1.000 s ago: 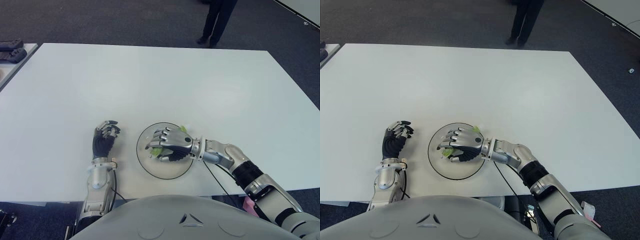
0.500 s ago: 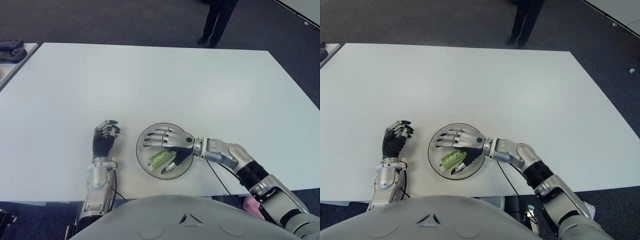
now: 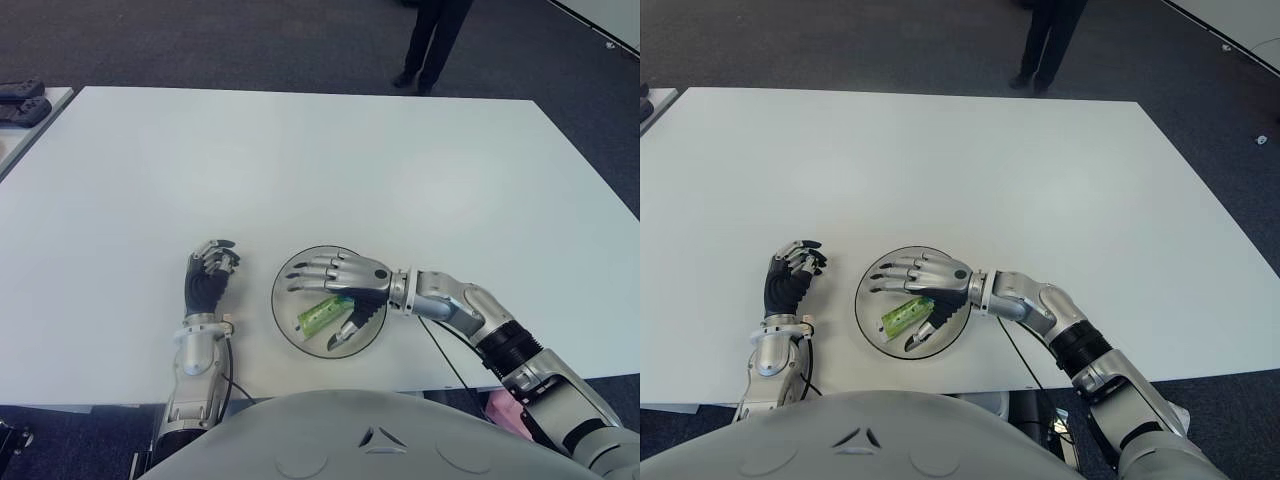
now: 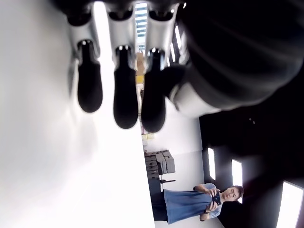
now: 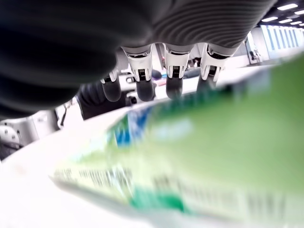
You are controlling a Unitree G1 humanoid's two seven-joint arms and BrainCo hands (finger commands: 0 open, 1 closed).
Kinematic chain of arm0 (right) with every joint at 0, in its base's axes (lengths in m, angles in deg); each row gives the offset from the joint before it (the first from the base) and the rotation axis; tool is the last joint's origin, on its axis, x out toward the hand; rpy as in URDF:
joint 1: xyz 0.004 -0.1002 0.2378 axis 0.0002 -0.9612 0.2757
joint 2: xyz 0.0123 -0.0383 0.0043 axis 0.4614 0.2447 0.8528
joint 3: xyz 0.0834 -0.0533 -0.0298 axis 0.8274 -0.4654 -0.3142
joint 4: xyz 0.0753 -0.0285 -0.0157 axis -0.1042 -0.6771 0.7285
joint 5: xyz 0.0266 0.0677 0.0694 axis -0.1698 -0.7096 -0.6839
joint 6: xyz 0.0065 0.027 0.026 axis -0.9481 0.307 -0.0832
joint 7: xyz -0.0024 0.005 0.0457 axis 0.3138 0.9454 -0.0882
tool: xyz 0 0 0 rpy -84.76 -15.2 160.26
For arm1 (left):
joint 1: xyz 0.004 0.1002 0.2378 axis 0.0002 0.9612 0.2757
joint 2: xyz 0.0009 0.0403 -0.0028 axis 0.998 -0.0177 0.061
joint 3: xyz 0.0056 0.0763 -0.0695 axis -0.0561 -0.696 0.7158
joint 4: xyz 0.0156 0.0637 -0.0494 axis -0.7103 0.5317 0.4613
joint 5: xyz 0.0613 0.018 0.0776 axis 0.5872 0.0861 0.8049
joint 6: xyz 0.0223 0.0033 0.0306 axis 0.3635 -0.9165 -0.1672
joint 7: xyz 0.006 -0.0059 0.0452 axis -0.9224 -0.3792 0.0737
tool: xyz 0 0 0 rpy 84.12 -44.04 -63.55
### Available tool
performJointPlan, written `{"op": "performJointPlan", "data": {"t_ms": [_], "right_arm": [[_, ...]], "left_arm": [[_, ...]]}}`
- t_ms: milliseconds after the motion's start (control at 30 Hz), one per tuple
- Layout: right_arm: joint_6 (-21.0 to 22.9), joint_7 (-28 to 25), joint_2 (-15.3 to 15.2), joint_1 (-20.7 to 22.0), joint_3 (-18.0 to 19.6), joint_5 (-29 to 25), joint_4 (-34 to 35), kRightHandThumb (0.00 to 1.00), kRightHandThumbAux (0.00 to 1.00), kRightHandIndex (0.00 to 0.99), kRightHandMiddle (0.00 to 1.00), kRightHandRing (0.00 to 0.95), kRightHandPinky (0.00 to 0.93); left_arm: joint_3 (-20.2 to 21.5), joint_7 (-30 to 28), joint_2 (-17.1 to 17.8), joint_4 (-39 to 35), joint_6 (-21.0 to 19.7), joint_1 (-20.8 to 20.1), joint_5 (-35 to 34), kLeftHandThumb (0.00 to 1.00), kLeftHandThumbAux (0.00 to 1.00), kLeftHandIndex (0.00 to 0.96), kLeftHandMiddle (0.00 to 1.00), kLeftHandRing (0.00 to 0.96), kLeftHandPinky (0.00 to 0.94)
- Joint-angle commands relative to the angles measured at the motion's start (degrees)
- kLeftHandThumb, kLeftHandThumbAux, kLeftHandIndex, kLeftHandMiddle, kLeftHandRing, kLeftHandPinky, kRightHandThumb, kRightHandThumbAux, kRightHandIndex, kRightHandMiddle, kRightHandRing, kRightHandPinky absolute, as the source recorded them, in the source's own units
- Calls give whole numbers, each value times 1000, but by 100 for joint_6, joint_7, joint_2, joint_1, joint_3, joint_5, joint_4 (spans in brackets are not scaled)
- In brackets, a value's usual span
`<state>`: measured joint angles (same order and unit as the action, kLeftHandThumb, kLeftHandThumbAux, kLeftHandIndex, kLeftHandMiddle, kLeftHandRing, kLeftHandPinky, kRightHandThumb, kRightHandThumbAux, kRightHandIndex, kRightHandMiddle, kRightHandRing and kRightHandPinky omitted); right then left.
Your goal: Put the toothpaste on the table into the plate.
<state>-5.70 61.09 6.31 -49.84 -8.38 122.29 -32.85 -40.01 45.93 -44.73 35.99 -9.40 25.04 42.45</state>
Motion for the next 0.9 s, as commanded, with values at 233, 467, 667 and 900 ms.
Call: {"op": "performJointPlan", "data": {"t_ms": [233,467,667,900], "right_arm": [[-195,149,-4,-199,510,-685,35,25,361,0,0,0,0],[-958,1292,239,-304,1227,-846,-447,14,417,0,0,0,0],[-1365,1888,873,-387,1486,-1498,-1013,58,459,0,0,0,78],[-1480,1996,1443,-502,1871,-2699,-1300,164,633,196,183,206,307]], "left_arm": [[4,-34,10,169,-127,17,-66,708,717,433,581,565,551],[5,-1,4,190,-148,-16,-57,707,718,433,576,559,548],[8,-9,8,220,-115,-40,-67,706,718,433,576,562,552],[7,-19,10,234,-74,-54,-80,705,718,433,572,560,551]]}}
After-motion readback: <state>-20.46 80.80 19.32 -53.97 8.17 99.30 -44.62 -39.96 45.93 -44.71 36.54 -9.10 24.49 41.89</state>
